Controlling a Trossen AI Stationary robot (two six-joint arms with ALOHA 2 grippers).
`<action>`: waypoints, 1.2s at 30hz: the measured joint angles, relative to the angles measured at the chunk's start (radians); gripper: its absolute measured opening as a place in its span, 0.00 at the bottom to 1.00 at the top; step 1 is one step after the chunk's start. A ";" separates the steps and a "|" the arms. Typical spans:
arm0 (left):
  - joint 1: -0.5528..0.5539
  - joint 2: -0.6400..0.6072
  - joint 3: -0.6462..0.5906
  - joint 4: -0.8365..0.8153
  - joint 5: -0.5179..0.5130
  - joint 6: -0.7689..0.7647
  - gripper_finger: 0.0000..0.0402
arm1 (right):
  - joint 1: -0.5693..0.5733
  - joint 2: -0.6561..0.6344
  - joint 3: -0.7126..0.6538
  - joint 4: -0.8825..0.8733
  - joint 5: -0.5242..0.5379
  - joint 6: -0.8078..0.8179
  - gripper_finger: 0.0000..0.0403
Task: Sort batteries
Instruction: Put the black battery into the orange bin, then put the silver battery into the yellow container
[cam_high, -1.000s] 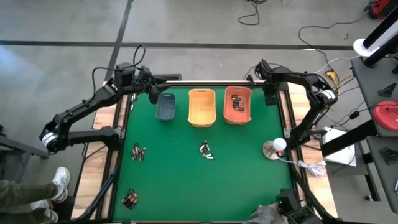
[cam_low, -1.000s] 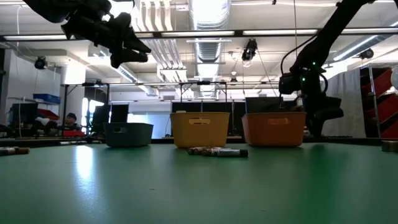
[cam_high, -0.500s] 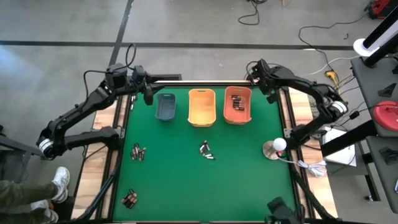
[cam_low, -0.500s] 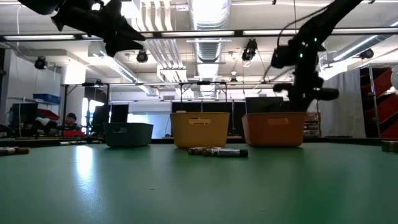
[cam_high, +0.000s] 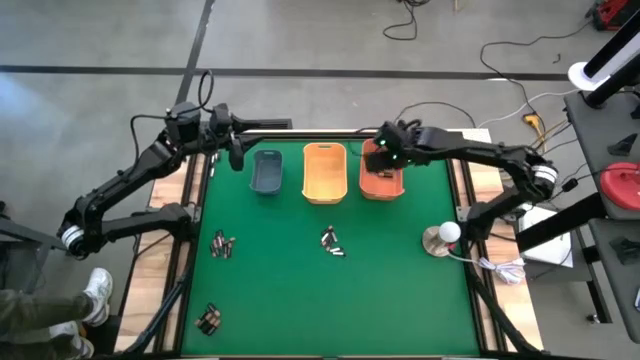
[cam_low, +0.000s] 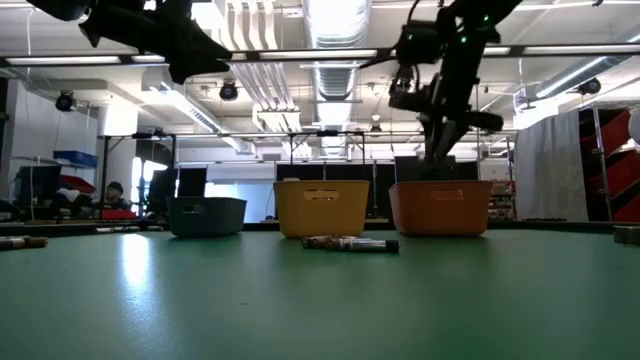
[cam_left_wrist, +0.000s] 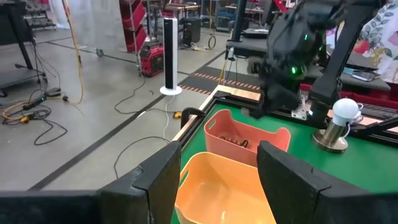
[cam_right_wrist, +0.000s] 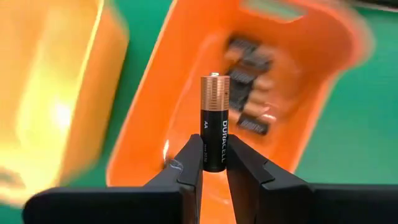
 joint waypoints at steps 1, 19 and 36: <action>0.000 0.000 0.000 0.002 0.001 0.000 0.48 | 0.000 0.022 0.000 0.001 -0.039 -0.072 0.11; 0.000 -0.026 0.147 -0.162 -0.006 -0.090 0.48 | -0.123 0.428 0.230 -0.263 -0.159 -1.246 0.11; 0.000 -0.038 0.357 -0.405 -0.151 0.001 0.48 | -0.143 0.442 0.218 -0.263 -0.049 -1.337 0.37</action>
